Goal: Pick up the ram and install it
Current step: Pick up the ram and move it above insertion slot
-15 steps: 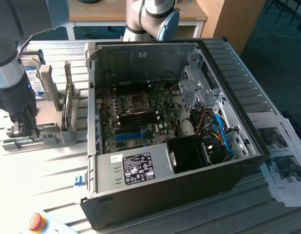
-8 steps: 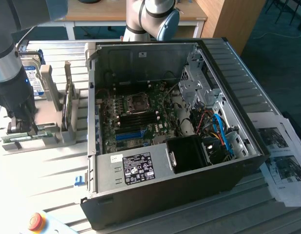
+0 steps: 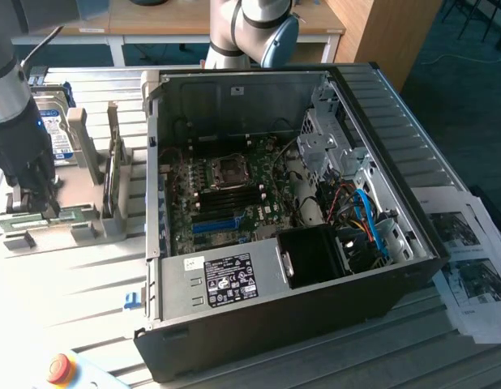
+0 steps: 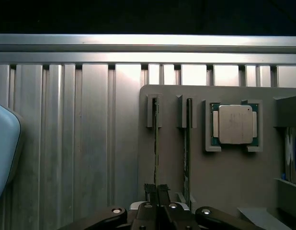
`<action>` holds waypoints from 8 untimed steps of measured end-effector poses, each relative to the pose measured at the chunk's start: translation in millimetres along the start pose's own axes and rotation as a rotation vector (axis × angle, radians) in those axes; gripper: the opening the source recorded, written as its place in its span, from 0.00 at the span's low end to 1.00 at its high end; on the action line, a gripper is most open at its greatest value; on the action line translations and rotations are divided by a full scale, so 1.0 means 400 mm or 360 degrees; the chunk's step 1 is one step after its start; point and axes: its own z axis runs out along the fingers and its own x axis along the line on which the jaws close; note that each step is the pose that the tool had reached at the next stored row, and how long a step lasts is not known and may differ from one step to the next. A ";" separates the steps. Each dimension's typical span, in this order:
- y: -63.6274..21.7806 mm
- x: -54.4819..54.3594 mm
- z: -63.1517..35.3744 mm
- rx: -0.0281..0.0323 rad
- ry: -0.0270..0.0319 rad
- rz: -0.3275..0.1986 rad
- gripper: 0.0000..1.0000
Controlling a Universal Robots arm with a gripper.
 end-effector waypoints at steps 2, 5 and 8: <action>0.000 0.000 -0.011 0.00000 0.00000 0.0000 0.11; 0.001 0.000 -0.028 0.00002 0.00000 0.0000 0.11; 0.002 0.000 -0.047 0.00000 0.00000 0.0000 0.11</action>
